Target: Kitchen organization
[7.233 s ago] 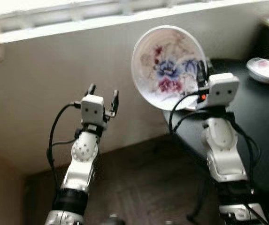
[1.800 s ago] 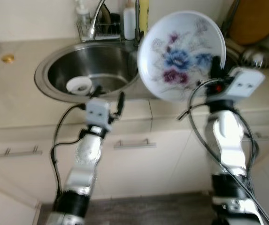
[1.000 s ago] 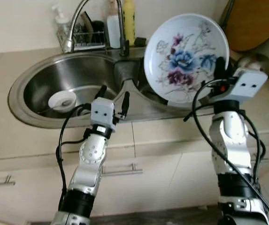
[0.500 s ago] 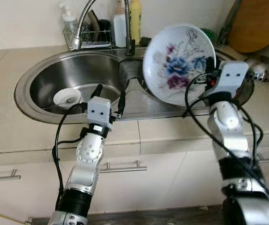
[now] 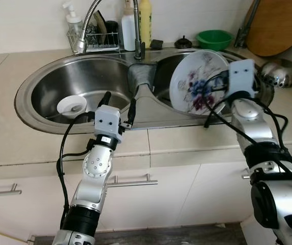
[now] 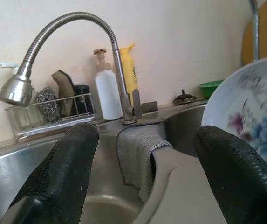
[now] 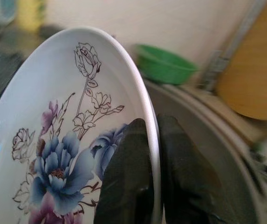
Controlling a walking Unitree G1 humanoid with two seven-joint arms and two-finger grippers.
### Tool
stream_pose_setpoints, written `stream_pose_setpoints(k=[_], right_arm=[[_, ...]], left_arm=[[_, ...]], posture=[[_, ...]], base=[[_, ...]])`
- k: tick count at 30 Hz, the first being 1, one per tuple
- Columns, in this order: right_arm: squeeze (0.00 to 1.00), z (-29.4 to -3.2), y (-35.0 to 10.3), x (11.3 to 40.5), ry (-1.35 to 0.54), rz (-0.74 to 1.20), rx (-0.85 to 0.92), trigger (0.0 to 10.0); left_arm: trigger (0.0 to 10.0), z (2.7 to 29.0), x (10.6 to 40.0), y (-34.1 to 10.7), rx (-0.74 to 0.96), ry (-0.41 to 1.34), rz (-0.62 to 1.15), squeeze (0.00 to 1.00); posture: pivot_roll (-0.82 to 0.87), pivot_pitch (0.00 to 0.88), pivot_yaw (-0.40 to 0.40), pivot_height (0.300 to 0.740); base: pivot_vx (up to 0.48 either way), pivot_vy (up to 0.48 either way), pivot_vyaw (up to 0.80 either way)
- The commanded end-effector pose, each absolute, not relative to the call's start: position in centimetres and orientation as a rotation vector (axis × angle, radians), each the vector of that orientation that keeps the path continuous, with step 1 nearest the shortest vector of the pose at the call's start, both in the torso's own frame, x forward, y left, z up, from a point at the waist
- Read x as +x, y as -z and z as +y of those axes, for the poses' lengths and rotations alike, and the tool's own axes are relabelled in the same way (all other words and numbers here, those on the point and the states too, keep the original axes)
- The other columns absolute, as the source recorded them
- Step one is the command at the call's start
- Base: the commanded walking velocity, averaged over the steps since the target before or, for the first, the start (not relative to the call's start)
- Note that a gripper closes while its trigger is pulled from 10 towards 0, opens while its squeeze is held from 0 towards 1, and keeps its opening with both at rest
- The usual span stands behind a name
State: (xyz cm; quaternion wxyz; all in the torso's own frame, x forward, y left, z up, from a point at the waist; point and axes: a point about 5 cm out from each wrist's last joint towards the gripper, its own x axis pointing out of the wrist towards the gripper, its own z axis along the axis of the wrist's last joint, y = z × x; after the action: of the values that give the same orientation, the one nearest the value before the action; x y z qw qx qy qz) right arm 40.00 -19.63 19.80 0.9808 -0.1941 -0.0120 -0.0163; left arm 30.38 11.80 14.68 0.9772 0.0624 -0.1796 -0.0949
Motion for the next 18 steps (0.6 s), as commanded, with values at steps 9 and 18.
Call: stream_pose_setpoints(k=[9, 18], right_arm=[[0.00, -19.0, -16.7, 40.1, -0.192, 0.247, -0.488, 10.0], [1.00, -18.4, -16.0, 40.1, -0.248, 0.302, -0.350, 10.0]], left_arm=[[10.0, 11.8, 30.4, -14.6, 0.127, 0.178, -0.355, 0.00], [10.0, 11.8, 30.3, -14.6, 0.129, 0.173, -0.354, 0.00]], posture=[[-0.06, 0.000, -0.001, 0.740], [-0.05, 0.000, -0.009, 0.740]], base=[[0.000, 0.000, 0.00], [0.000, 0.000, 0.00]])
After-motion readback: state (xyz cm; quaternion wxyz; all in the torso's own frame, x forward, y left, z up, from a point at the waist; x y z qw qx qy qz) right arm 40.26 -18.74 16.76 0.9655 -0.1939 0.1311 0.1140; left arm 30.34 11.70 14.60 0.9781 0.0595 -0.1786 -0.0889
